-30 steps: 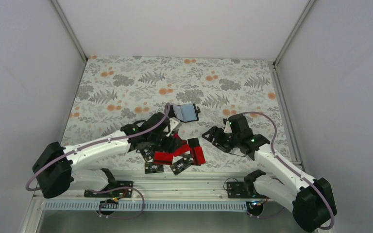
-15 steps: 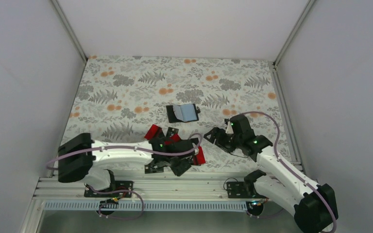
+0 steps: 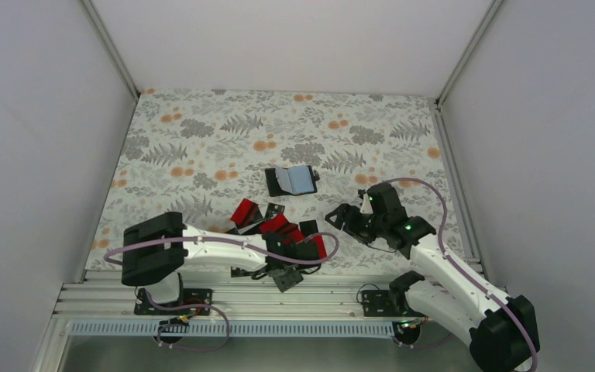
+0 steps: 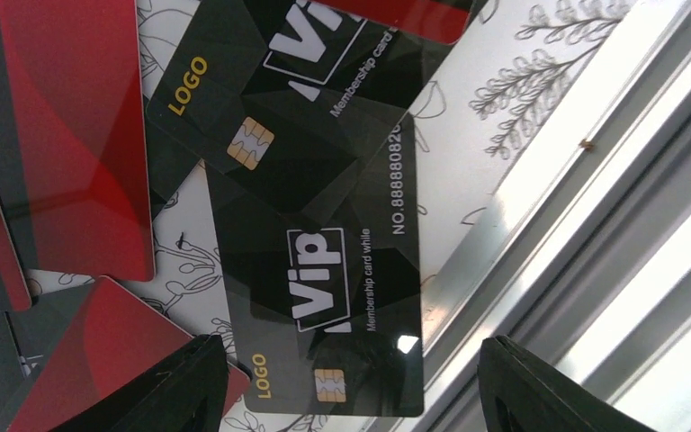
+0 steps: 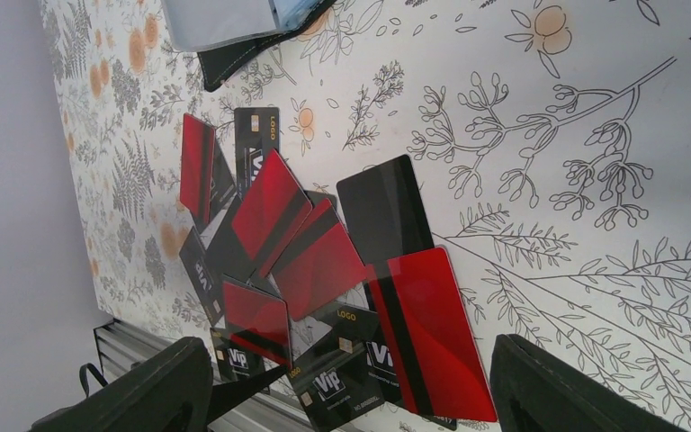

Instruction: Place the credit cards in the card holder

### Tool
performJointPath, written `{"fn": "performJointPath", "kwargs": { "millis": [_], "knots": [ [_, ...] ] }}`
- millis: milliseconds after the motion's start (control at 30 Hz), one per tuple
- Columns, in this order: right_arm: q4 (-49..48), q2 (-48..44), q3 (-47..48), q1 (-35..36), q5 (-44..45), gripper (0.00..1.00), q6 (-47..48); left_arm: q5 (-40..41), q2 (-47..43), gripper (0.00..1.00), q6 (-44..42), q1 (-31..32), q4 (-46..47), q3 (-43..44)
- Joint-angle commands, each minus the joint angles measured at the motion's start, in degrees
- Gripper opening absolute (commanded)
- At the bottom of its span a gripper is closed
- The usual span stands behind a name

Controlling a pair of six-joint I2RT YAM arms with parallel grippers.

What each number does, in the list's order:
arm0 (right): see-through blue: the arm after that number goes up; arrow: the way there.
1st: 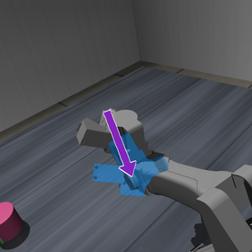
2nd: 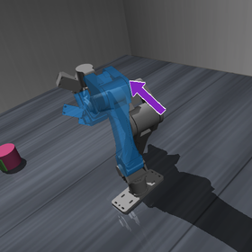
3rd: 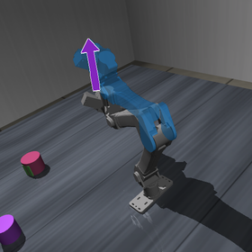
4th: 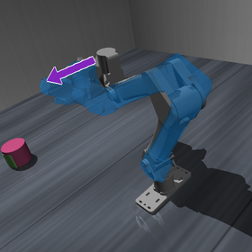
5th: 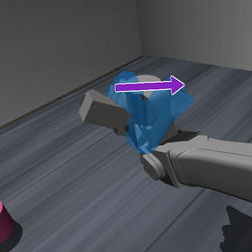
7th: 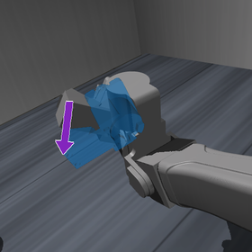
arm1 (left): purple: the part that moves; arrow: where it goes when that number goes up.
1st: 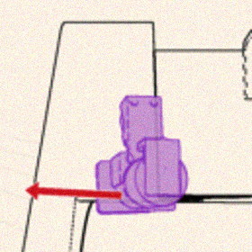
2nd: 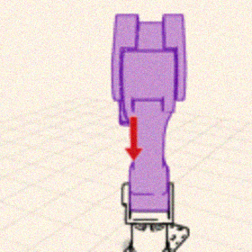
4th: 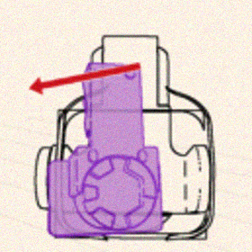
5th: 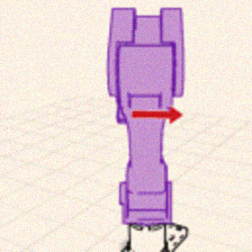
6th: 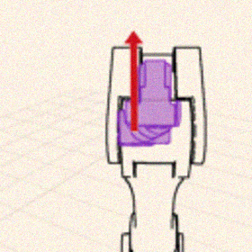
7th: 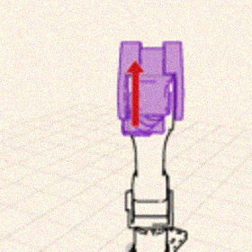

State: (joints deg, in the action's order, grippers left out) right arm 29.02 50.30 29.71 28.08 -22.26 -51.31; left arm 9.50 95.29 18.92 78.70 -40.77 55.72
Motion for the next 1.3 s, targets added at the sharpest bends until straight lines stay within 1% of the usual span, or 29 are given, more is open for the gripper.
{"fn": "performJointPath", "kwargs": {
  "millis": [0, 267, 633, 800, 1067, 1267],
  "knots": [
    [0.8, 0.0, 0.9, 0.6, 0.2, 0.79, 0.9, 3.0, 1.9, 0.70, -0.9, 0.5, -1.9, 1.8],
    [0.7, -0.3, 0.5, 0.6, 0.1, 0.79, 1.1, 6.3, 5.2, 0.70, -0.9, 1.5, -2.1, 3.2],
    [0.8, -0.3, 0.1, 0.7, -0.2, 0.79, 1.5, 7.7, 8.2, 0.69, -1.8, 1.6, -0.7, 2.5],
    [0.7, -0.1, 0.1, 0.7, -0.4, 0.79, 1.7, 7.0, 7.9, 0.59, -2.2, 1.7, 0.6, 1.6],
    [0.5, 0.1, -0.4, 0.6, -0.5, 0.79, 1.8, 2.3, 6.6, 0.43, -3.4, 1.9, 2.8, 0.6],
    [0.5, 0.3, 0.1, 0.6, -0.4, 0.79, 2.1, 0.7, 5.1, 0.38, -4.4, 1.7, 3.9, 0.9]
  ]
}}
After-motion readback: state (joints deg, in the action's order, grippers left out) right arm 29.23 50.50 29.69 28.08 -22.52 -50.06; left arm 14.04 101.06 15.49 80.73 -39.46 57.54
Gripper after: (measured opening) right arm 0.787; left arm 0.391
